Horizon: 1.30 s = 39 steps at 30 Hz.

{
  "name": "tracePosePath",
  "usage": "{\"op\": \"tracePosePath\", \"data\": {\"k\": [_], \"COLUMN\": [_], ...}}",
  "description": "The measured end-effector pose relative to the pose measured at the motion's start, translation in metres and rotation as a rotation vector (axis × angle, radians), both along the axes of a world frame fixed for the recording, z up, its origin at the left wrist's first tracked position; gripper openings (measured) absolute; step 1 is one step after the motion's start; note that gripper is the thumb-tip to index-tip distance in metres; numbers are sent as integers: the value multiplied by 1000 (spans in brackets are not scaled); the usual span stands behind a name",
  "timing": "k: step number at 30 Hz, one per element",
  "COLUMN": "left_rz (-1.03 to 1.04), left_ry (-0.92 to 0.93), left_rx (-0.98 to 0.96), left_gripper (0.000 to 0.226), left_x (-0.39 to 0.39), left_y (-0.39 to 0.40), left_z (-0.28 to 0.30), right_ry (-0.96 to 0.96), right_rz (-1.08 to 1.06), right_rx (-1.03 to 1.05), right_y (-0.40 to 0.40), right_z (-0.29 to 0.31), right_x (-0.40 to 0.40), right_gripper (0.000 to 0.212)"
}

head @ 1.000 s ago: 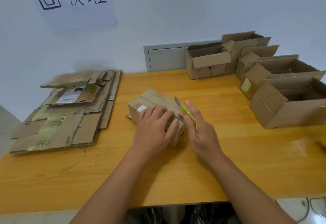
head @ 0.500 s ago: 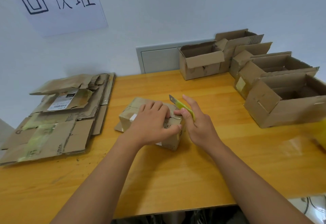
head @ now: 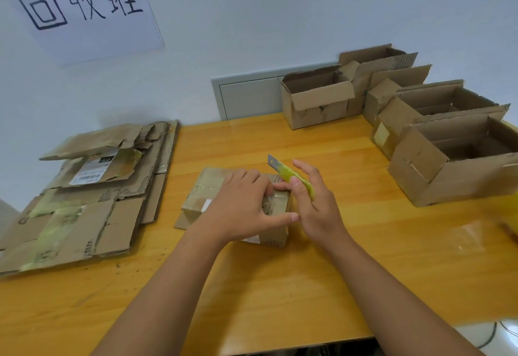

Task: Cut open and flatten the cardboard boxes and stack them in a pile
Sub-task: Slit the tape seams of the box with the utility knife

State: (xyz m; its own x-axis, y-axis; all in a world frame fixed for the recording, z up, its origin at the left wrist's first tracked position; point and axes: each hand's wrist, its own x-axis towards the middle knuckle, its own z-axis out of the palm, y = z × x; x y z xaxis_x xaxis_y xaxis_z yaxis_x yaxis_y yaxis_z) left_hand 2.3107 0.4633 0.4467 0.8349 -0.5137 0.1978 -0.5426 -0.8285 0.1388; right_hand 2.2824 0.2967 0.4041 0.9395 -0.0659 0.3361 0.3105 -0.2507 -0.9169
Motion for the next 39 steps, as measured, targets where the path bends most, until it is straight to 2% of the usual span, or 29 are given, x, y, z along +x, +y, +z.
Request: {"op": "tracePosePath", "data": {"k": [4,9,13,15,19,22,24,27,29,33,39], "left_rz": [-6,-17,3,35,94,105,81,19,-3,15,54], "left_ry": [-112,-43,-73,-116,-229,-200,-80,220,308,179,149], "left_rx": [42,-72,-109,-130,-167,-171,-149,-178,-161,-192,-211], "left_gripper": [70,67,59,54,49,50,55,65,66,67,84], "left_x": [2,0,1,1,2,-2,-8,-10,-8,-7,-11], "left_y": [-5,-4,-4,-5,-9,-10,-5,6,7,-4,-8], "left_z": [-4,-5,-10,-14,-17,-17,-12,4,10,1,-1], "right_ry": [9,-10,21,38,38,64,82,57,41,41,15], "right_rz": [13,45,14,-48,-92,-74,-75,-75,-67,-93,-130], "right_rx": [92,181,418,470,399,258,212,194,181,125,139], "right_y": [-1,0,-6,-13,-19,-18,-19,-21,-22,-23,-22], "right_z": [0,1,9,14,17,6,-1,-4,-3,-3,-9], "right_x": [2,2,0,-5,-22,-33,-36,-37,-39,-40,-37], "right_gripper": [26,26,21,17,14,16,16,17,22,31,22]}}
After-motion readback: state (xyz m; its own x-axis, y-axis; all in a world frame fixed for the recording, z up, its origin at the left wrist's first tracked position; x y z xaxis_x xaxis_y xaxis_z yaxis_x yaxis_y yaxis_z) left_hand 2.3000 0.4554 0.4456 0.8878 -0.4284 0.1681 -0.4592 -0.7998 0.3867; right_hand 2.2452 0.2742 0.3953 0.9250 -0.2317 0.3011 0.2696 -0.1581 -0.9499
